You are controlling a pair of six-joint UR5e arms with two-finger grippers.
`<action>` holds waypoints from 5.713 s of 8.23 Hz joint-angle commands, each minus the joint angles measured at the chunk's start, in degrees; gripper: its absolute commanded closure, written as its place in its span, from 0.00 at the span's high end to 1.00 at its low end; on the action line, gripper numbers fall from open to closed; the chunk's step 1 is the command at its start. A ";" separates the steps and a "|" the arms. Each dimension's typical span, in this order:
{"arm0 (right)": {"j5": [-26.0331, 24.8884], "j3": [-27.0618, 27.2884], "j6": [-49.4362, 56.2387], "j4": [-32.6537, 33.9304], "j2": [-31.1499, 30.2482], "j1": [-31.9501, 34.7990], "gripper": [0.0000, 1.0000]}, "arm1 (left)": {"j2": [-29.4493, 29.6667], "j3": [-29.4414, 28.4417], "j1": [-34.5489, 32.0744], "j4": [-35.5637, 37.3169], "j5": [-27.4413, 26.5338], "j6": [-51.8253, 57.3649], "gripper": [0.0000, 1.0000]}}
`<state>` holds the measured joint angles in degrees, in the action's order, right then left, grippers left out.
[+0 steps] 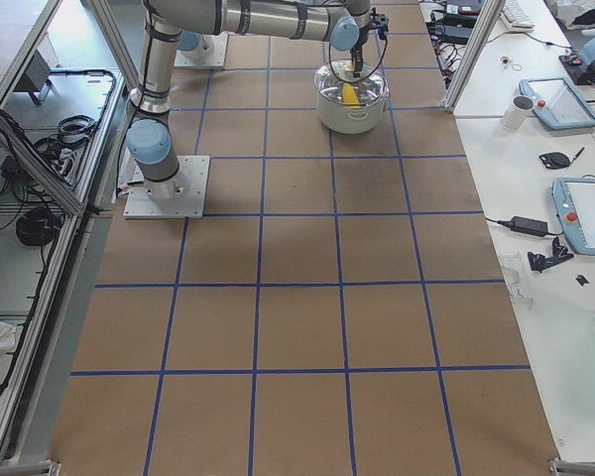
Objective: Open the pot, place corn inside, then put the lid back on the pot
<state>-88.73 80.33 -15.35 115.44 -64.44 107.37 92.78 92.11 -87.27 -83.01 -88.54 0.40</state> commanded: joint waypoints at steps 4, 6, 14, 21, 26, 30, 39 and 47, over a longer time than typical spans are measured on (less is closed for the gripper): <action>-0.04 0.36 1.90 0.92 0.19 -0.06 0.14 | 0.56 0.09 0.00 0.13 0.21 -0.14 1.00; -0.21 0.36 2.60 1.01 0.10 -0.14 0.14 | 0.39 0.09 0.00 0.13 0.03 -0.05 1.00; -0.91 1.67 2.60 4.26 -0.34 -0.14 0.10 | 0.65 0.70 0.00 0.13 -0.23 0.13 1.00; -1.00 1.76 3.47 6.20 -0.17 -0.14 0.10 | 0.74 1.32 0.00 0.13 -0.15 0.13 1.00; -1.09 2.91 3.57 6.37 -0.25 -0.14 0.10 | 0.65 1.32 0.00 0.13 -0.15 0.04 1.00; -1.00 2.91 3.57 6.46 -0.17 -0.14 0.24 | 0.65 1.32 0.00 0.22 0.12 -0.05 1.00; -0.39 4.39 13.47 -14.15 -14.29 -12.15 1.00 | 0.74 1.23 -0.26 0.13 0.12 0.30 1.00; -0.39 8.18 17.81 -28.26 -26.09 -17.11 1.00 | -1.72 1.23 -0.53 2.24 -0.06 0.83 1.00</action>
<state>-89.09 88.46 2.35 87.52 -90.21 90.21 91.12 93.22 -87.77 -80.85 -88.61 0.99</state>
